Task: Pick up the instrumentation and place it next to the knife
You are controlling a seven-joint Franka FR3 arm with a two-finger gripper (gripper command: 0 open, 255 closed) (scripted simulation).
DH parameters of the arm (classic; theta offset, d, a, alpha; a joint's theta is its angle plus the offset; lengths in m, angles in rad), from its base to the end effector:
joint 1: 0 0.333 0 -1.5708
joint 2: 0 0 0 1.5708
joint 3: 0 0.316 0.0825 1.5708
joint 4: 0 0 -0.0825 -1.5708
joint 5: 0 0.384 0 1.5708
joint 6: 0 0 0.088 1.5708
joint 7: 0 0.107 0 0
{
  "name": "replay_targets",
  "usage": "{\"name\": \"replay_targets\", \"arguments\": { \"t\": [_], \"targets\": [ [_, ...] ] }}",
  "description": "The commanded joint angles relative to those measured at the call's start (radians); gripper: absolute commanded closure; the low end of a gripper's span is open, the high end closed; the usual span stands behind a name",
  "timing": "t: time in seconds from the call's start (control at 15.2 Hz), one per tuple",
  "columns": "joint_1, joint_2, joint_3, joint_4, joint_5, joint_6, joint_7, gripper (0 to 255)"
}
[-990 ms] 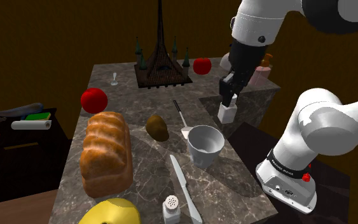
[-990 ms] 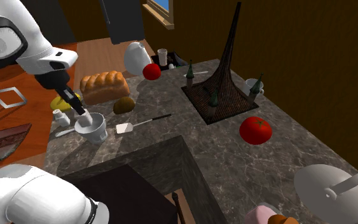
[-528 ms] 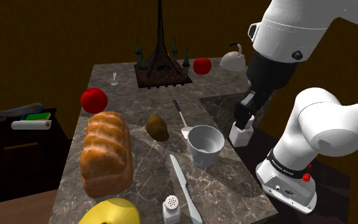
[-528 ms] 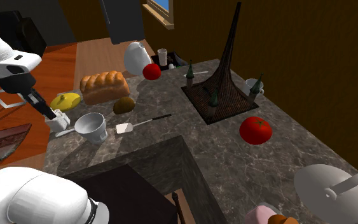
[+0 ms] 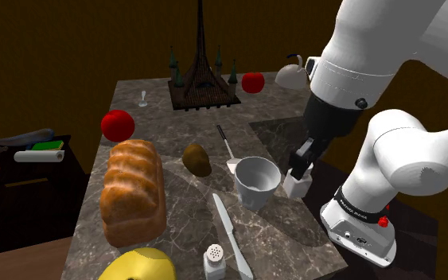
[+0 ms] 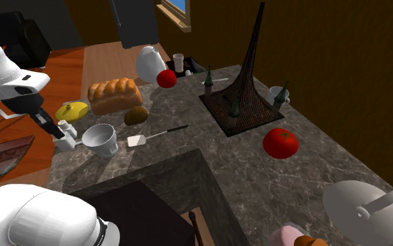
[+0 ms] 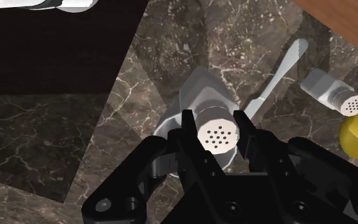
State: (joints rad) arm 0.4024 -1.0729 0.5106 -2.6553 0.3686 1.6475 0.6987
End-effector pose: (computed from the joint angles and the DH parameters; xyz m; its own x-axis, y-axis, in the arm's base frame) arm 0.1286 0.2468 0.4913 0.9966 -0.0584 0.0584 -0.0614 -0.9969 0.0501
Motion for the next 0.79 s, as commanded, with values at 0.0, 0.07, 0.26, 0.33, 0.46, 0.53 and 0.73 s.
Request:
{"name": "replay_targets", "arguments": {
  "t": [0.0, 0.07, 0.26, 0.33, 0.46, 0.53, 0.73],
  "targets": [
    [0.005, -0.001, 0.011, -0.024, 0.011, 0.024, 0.000, 255],
    [0.007, -0.002, 0.017, -0.037, 0.016, 0.036, 0.000, 255],
    [0.015, -0.003, 0.036, -0.076, 0.034, 0.072, 0.001, 255],
    [0.018, -0.003, 0.042, -0.088, 0.041, 0.085, 0.001, 255],
    [0.023, -0.001, 0.056, -0.112, 0.053, 0.110, 0.001, 255],
    [0.026, 0.000, 0.063, -0.124, 0.060, 0.123, 0.002, 255],
    [0.034, 0.007, 0.084, -0.159, 0.081, 0.163, 0.002, 255]
  ]
}}
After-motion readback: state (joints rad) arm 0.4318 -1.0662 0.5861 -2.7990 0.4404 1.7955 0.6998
